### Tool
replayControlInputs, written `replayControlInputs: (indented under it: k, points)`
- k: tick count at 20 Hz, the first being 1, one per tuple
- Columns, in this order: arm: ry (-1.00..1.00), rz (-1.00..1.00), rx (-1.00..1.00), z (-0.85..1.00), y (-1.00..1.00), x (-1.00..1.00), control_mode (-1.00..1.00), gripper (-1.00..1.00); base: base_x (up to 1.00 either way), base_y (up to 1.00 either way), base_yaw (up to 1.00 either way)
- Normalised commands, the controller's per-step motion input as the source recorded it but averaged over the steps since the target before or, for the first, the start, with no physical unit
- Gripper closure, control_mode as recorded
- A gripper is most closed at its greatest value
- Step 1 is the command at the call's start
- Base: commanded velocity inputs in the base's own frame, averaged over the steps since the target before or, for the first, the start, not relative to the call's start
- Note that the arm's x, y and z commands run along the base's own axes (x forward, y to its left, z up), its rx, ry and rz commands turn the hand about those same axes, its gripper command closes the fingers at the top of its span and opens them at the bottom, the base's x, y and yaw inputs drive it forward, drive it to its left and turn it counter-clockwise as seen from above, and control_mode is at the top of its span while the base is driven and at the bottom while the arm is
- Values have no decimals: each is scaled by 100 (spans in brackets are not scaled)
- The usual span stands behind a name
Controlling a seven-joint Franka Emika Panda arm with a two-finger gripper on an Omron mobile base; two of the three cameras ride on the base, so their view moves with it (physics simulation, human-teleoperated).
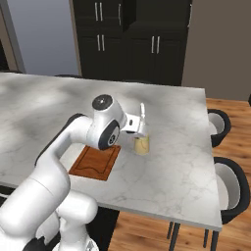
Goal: Grab the spray bottle from the cabinet, then place it next to the cutting board for sanitizing. Then grab the dish brush from the countertop next to the sink and place it next to the cutting board.
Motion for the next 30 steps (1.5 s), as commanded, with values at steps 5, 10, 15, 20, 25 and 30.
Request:
replayControlInputs:
  k: [5,10,15,20,25,30]
  points:
    - [7,-10,1,0,18,-11,-100,-100,0,0,0]
    - [3,-2,3,0,32,-20,-100,-100,0,0,0]
    - [0,0,7,1,22,-32,-100,-100,0,0,0]
    - [0,0,0,0,0,0,100,-100,-63,11,0]
    - [0,0,0,0,0,0,100,-100,-64,33,0]
    - [0,0,0,0,0,0,100,-100,-61,75,4]
